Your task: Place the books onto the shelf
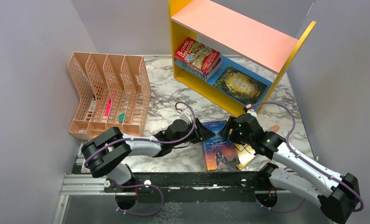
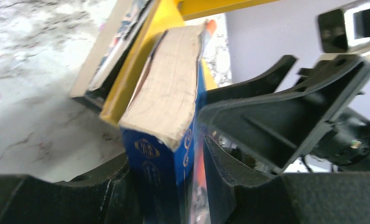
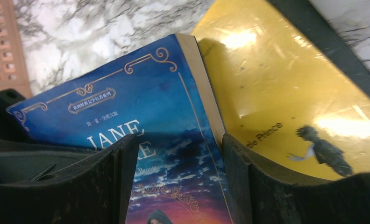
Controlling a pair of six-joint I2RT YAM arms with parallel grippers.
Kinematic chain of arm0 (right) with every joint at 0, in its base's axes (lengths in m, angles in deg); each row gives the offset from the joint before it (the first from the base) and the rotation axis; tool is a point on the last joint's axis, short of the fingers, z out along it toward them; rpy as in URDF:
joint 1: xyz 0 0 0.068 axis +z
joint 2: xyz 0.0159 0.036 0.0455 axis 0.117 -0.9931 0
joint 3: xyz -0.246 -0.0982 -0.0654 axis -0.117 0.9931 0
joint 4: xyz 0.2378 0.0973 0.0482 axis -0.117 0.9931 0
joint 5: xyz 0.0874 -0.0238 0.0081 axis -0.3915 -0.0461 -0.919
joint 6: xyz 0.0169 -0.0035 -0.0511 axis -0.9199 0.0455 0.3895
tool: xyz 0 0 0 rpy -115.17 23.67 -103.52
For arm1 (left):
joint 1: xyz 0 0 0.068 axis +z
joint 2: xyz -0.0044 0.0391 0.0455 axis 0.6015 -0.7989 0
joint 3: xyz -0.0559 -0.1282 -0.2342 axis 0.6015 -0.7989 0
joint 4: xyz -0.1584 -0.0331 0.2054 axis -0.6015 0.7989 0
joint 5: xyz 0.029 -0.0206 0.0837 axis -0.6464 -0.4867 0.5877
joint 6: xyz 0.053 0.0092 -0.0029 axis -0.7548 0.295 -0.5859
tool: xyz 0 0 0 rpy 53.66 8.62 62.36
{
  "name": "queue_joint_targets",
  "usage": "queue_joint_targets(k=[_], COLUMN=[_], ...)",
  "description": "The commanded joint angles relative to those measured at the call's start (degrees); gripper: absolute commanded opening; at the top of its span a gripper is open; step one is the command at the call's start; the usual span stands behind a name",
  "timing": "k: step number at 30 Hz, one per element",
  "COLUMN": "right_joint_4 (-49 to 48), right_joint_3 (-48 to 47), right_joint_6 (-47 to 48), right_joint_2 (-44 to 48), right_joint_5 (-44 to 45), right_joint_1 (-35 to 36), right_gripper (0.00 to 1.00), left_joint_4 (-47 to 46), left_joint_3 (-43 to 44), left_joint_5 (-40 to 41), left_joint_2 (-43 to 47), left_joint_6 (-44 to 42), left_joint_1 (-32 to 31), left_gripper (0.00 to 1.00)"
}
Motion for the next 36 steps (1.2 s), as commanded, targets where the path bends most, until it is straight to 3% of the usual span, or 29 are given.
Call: queue_joint_targets(k=[1,6,11,15,24,29,36], right_joint_4=[-7.7,-8.9,-9.1,-8.0,-8.8,-15.1,-16.8], right_joint_3=[0.5,0.6,0.2,-2.0,-8.4,-9.5,-15.3], right_joint_6=[-3.8,-3.1,-2.3,-0.7,0.3,-1.1,-2.2], right_joint_2=[0.5,0.8,2.0,4.0,8.5,9.9,4.7], right_joint_5=[-10.4,-10.5,-10.0,-8.2,-7.1,-10.9,-22.7], right_joint_1=[1.0,1.0,1.0,1.0,1.0,1.0,1.0], right_gripper=[0.69,0.69,0.70,0.77,0.92,0.95,0.94], left_joint_4=[-11.8,-15.3,-23.8,-25.9,-11.0,-1.8,-0.4], left_joint_3=[4.3,5.5,4.5,3.4,7.6,14.1,19.3], left_joint_5=[-7.6,-13.5,-18.6,-19.4,-24.5,-30.2,-36.2], left_joint_2=[1.5,-1.6,-3.7,0.2,12.9,17.8,21.2], left_joint_6=[-0.5,-0.7,2.0,2.9,4.8,6.8,13.4], left_joint_1=[0.6,2.5,5.3,9.2,17.7,22.7,27.0], left_gripper=[0.40,0.30,0.00,0.00,0.00,0.00,0.00])
